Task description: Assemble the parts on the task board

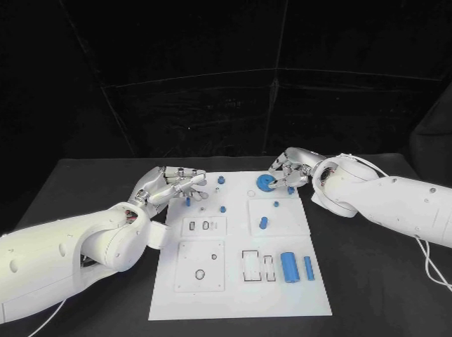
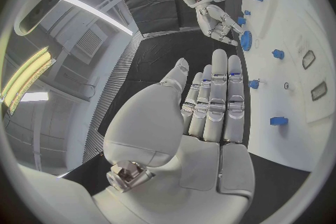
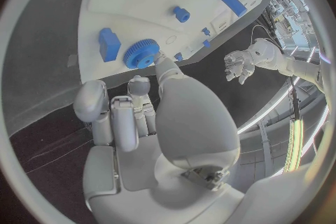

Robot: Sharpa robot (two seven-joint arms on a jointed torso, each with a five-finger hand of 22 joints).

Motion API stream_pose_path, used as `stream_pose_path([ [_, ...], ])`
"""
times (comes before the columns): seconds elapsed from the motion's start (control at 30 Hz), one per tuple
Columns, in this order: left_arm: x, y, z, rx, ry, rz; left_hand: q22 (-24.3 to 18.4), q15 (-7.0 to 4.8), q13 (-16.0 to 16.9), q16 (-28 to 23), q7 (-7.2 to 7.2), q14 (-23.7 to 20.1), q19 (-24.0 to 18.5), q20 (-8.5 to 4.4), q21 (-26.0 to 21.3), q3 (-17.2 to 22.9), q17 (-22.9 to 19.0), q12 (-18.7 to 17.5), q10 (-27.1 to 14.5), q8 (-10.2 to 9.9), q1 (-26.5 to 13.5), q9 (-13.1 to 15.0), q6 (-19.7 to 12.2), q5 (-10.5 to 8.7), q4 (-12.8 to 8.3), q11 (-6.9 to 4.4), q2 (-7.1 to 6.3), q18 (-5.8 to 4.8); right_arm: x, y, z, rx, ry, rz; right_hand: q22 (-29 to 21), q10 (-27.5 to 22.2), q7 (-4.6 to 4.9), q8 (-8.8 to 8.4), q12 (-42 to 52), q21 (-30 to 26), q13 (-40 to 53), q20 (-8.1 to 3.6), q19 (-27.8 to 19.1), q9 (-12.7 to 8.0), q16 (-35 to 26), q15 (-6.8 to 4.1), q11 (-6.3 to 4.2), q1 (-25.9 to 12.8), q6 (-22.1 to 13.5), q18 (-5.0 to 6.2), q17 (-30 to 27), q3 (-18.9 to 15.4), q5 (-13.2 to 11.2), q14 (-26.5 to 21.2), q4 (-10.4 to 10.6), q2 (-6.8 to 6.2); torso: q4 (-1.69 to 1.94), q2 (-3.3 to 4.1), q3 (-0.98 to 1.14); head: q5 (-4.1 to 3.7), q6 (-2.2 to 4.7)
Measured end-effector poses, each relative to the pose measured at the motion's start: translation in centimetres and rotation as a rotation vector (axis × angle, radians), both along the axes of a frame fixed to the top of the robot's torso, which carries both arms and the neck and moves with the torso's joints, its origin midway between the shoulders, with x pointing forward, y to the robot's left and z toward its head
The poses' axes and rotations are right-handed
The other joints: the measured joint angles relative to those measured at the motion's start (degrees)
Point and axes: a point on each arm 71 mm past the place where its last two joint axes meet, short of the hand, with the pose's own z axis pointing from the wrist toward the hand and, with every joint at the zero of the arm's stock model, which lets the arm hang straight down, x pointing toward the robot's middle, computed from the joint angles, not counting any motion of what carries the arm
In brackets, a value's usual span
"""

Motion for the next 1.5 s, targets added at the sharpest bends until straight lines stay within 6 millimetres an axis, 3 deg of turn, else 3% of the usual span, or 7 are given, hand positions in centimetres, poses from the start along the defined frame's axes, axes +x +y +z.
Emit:
stream_pose_path([
  [0.27,0.0,-0.1,-0.1,0.0,0.001,-0.003,0.0,0.0,0.0,0.0,0.0,0.0,0.0,0.0,0.0,0.16,0.03,0.0,0.0,0.0,0.0,0.0,0.0,0.0,-0.16,0.0,0.0,0.0,0.4,0.5,-0.3,-0.006,0.024,-0.002,0.32,1.18,0.0,0.28,3.0,0.23,3.39,0.08,0.08,0.0,0.57,0.2,0.02,0.47,0.0,-0.05,-0.01,-0.14,0.28,0.21,0.14,0.47,0.01,0.01,0.0,0.1,-0.24],
  [0.33,0.0,-0.1,-0.1,0.0,0.001,-0.003,0.01,0.0,0.0,0.0,0.0,0.0,0.0,0.0,0.0,0.16,0.05,0.0,0.0,0.0,0.0,0.0,0.0,0.0,-0.16,0.0,0.0,0.0,0.5,0.6,-0.4,-0.009,0.03,-0.004,0.61,1.78,0.0,0.33,4.19,0.45,4.74,0.12,0.12,0.0,0.7,0.2,-0.07,0.53,0.0,-0.9,-0.01,-0.14,0.28,0.21,0.14,0.53,0.01,0.01,-0.01,0.11,-0.3],
  [1.07,0.1,-0.1,-0.1,0.0,0.003,-0.007,-0.04,0.0,-0.05,0.0,0.0,0.0,0.0,0.0,0.0,0.15,0.11,0.0,-0.01,0.0,0.0,0.0,-0.01,0.0,-0.15,0.01,0.0,0.0,0.8,1.7,-0.6,-0.07,0.027,-0.002,3.46,6.99,-0.15,1.54,14.13,1.96,16.22,0.38,1.81,0.06,2.17,0.41,-0.04,1.47,0.93,-0.89,-0.02,-0.33,0.28,-0.01,0.32,0.86,0.01,-0.05,-0.02,0.23,-0.7],
  [1.33,0.1,-0.2,-0.2,0.0,0.005,-0.009,-0.03,0.0,-0.04,0.0,0.0,0.0,0.0,0.0,0.0,0.15,0.21,0.0,-0.01,0.0,-0.2,0.0,-0.01,0.0,-0.15,0.01,0.2,0.0,0.8,1.9,-0.4,-0.104,-0.001,0.004,4.94,10.4,-0.83,3.15,19.34,2.83,21.75,0.07,2.53,0.48,2.45,0.41,-0.54,1.96,3.98,-0.88,-0.02,-0.25,0.28,-0.01,0.23,2.33,-0.03,-0.05,0.02,0.26,-0.68],
  [1.43,0.1,-0.2,-0.2,0.0,0.006,-0.01,-0.03,0.0,-0.04,0.0,0.0,0.0,0.0,0.0,0.0,0.15,0.21,0.0,-0.01,0.0,-0.21,0.0,-0.01,0.0,-0.15,0.01,0.21,0.0,0.8,1.9,-0.4,-0.118,-0.015,0.004,5.77,12.15,-1.21,3.88,22.33,3.11,22.05,-0.39,2.98,0.56,2.69,0.31,-1.11,2.61,5.98,-1.81,-0.03,0.71,-2.18,0.04,-0.68,3.22,-0.03,-0.05,0.03,0.29,-0.68],
  [1.5,0.1,-0.2,-0.2,0.0,0.007,-0.01,-0.03,0.0,-0.04,0.0,0.0,0.0,0.0,0.0,0.0,0.15,0.21,0.0,-0.01,0.0,-0.21,0.0,-0.01,0.0,-0.15,0.01,0.21,0.0,0.8,2.0,-0.3,-0.127,-0.026,0.005,6.27,12.39,-1.41,4.33,23.78,3.42,22.05,-0.66,3.25,0.56,2.69,-0.35,-1.36,2.96,7.03,-1.8,-0.03,1.76,-2.87,0.12,-1.09,3.57,-0.03,-0.05,0.03,0.28,-0.76],
])
